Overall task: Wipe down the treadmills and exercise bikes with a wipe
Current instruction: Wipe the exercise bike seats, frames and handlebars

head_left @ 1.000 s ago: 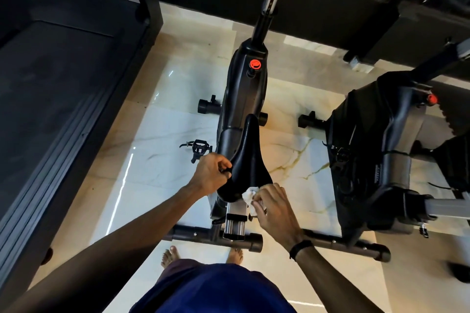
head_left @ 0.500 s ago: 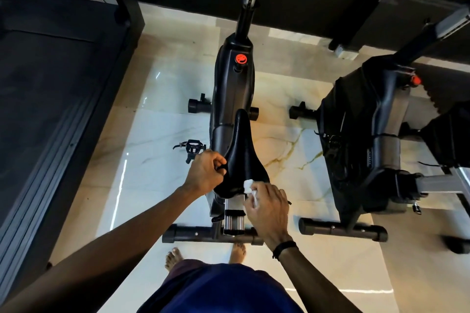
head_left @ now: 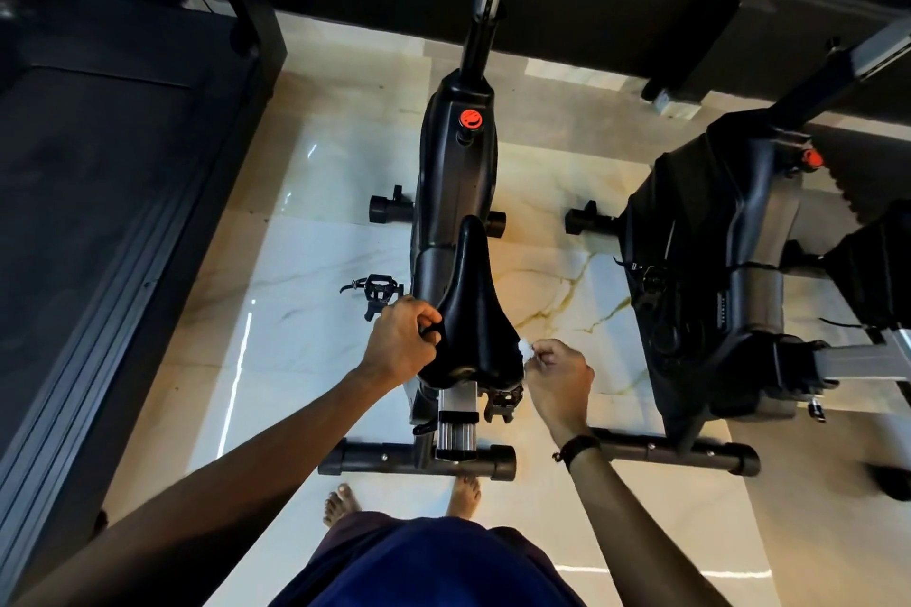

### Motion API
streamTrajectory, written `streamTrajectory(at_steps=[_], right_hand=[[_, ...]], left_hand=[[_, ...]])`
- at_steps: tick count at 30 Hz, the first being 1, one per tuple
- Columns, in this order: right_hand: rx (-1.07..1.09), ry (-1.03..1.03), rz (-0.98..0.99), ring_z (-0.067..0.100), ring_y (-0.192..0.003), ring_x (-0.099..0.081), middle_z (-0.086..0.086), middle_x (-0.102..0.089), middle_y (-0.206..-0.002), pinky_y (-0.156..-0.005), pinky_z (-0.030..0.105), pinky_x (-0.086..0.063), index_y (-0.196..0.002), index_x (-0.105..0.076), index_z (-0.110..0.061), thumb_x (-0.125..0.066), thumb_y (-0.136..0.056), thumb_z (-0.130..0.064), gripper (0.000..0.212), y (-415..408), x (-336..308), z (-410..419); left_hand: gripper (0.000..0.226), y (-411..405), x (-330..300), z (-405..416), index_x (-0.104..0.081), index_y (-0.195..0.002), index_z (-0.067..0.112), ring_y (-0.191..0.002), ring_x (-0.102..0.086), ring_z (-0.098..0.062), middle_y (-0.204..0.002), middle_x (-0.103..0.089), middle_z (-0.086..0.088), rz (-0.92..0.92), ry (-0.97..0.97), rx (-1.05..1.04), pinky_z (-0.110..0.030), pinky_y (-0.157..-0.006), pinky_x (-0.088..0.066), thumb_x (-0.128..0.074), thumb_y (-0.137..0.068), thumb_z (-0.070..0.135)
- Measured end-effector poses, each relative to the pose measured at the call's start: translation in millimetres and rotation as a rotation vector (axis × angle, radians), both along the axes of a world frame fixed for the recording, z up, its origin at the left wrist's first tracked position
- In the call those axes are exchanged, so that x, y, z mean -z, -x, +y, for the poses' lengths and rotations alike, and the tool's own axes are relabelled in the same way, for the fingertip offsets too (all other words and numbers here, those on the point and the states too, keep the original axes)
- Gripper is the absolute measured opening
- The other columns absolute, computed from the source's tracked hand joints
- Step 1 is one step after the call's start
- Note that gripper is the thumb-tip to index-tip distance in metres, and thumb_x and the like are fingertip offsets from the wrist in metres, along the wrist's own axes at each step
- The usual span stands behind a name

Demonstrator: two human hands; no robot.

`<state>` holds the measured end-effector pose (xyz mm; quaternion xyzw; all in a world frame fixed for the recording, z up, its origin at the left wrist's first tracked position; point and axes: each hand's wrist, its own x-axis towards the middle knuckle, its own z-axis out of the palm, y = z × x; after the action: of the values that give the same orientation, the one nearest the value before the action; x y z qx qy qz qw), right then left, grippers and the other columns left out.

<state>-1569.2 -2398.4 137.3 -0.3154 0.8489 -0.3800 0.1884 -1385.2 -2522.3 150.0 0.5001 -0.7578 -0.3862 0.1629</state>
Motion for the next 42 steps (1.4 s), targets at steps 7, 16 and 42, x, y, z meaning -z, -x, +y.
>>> streamTrajectory(at_steps=[7,16,42], right_hand=[[-0.085,-0.042,-0.115,0.015,-0.084,-0.065,0.004,-0.070,-0.090,-0.079,0.011,-0.051,-0.096,-0.075,-0.001,-0.057,-0.086,0.012,0.025,17,-3,-50],[-0.263,0.125,-0.017,0.012,-0.085,-0.066,-0.003,-0.071,-0.090,-0.079,0.016,-0.050,-0.091,-0.071,-0.012,-0.065,-0.085,0.011,0.024,19,4,1],[-0.689,0.245,0.149,0.008,-0.085,-0.055,0.006,-0.065,-0.093,-0.078,0.002,-0.038,-0.096,-0.073,-0.003,-0.071,-0.086,0.002,0.011,35,-18,-117]], left_hand=[[0.021,0,3,0,-0.073,-0.098,0.010,-0.069,-0.055,0.001,-0.091,-0.064,0.003,0.020,-0.015,-0.033,-0.001,-0.061,-0.041,-0.071,-0.081,-0.002],[0.024,3,10,4,-0.072,-0.089,0.015,-0.068,-0.058,-0.004,-0.088,-0.065,0.003,0.078,0.010,-0.107,-0.017,-0.066,-0.046,-0.075,-0.075,-0.005],[0.020,5,14,21,-0.074,-0.091,0.013,-0.071,-0.063,0.000,-0.092,-0.067,0.003,0.168,-0.034,-0.289,-0.006,-0.062,-0.042,-0.076,-0.078,-0.002]])
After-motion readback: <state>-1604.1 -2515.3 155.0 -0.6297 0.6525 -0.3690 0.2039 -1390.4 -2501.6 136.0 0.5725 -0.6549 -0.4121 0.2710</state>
